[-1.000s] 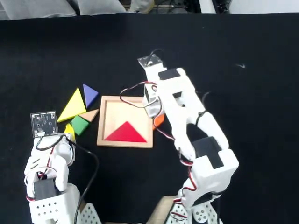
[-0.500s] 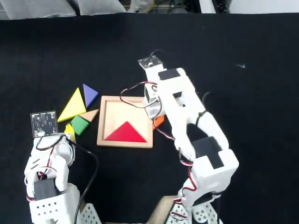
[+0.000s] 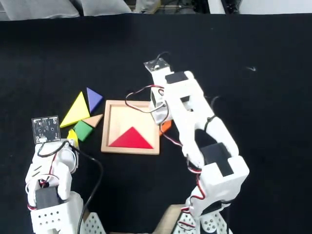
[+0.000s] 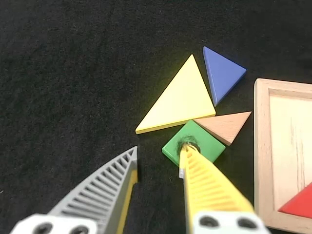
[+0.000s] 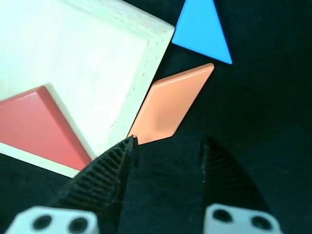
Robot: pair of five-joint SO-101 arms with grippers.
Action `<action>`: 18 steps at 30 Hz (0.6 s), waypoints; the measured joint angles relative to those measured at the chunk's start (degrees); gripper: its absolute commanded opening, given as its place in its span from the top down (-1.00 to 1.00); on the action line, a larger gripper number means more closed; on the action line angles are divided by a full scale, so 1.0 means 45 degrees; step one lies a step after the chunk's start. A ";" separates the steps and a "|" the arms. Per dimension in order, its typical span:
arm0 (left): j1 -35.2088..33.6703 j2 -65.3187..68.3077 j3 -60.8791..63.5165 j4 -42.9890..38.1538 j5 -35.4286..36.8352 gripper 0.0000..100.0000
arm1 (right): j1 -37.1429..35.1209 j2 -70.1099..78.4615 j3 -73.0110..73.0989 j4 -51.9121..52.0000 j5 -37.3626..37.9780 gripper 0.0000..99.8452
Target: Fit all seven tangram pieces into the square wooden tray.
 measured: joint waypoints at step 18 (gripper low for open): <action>0.0000 0.0000 0.0000 0.0000 0.0000 0.70 | 0.0098 0.0000 0.0000 0.0000 0.0000 0.58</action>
